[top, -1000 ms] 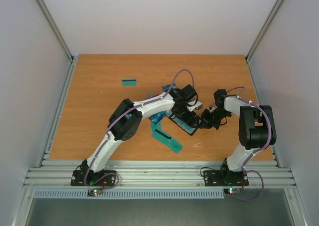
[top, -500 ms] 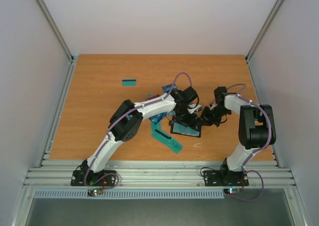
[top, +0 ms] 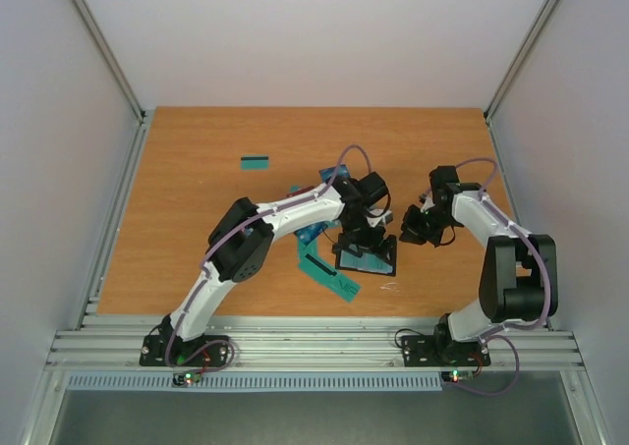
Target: Put the credit cards into the card holder
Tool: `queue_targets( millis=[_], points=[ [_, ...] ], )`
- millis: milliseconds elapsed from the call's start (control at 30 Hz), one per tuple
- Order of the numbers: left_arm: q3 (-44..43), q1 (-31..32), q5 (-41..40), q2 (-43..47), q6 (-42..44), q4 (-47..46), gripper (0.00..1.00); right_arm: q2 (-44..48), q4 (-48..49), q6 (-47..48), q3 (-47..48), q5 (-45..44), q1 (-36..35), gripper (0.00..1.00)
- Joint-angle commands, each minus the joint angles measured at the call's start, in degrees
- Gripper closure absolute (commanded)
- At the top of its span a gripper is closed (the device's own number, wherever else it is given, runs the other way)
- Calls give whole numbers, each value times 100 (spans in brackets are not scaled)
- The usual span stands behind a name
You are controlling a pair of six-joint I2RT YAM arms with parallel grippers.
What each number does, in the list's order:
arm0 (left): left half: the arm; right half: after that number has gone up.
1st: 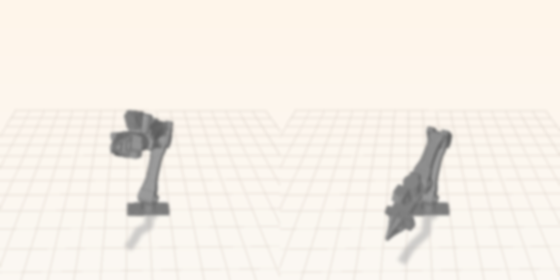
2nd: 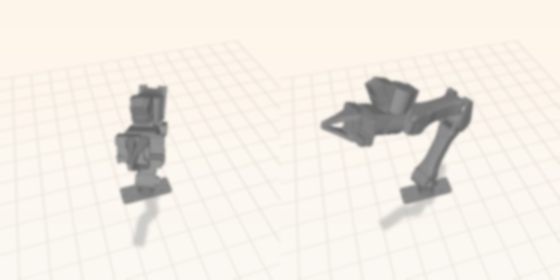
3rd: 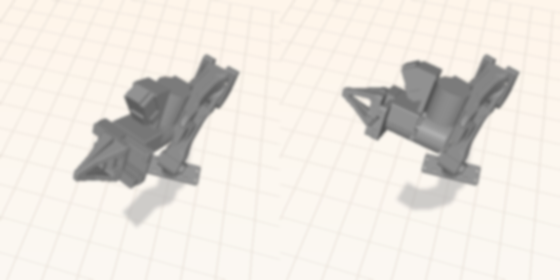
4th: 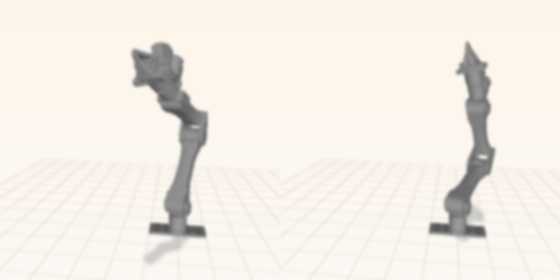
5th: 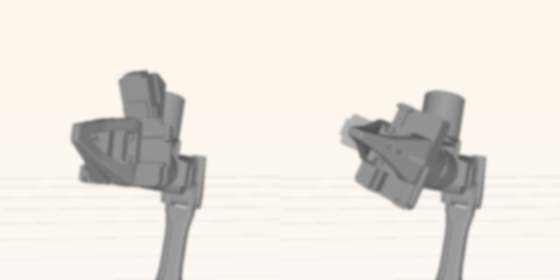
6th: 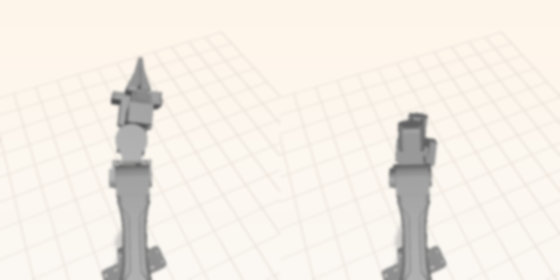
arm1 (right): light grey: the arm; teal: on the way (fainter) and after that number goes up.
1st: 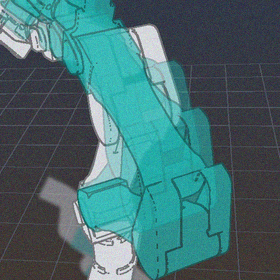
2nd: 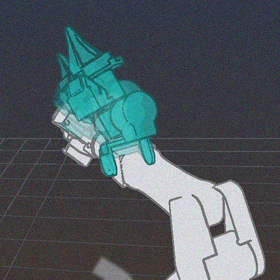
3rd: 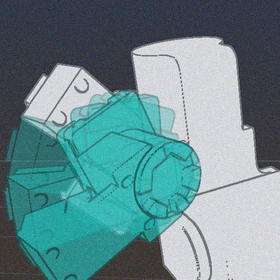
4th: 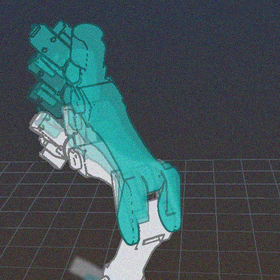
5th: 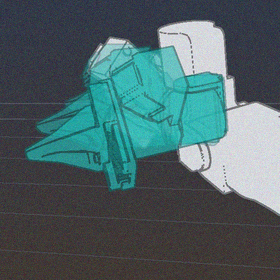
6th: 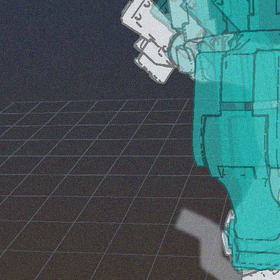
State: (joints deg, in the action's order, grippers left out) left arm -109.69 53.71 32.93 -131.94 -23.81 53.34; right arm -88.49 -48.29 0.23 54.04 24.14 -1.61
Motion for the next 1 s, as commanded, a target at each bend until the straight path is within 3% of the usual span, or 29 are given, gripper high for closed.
queue_targets(
  millis=[0,167,467,600,967],
  points=[
    [16,-13,-259,598,174,514,1,338,-220,182,-82,148,-41,96],
    [370,-52,-679,1117,452,367,7,743,19,52,-459,908,-41,87],
    [776,-186,-961,1007,1000,-25,57,955,472,-478,-986,1499,-38,81],
    [690,-194,-880,693,1071,-105,71,853,382,-356,-948,1330,-41,77],
    [251,-195,-616,65,1037,-237,87,345,505,-252,-908,1255,-39,76]
  ],
)
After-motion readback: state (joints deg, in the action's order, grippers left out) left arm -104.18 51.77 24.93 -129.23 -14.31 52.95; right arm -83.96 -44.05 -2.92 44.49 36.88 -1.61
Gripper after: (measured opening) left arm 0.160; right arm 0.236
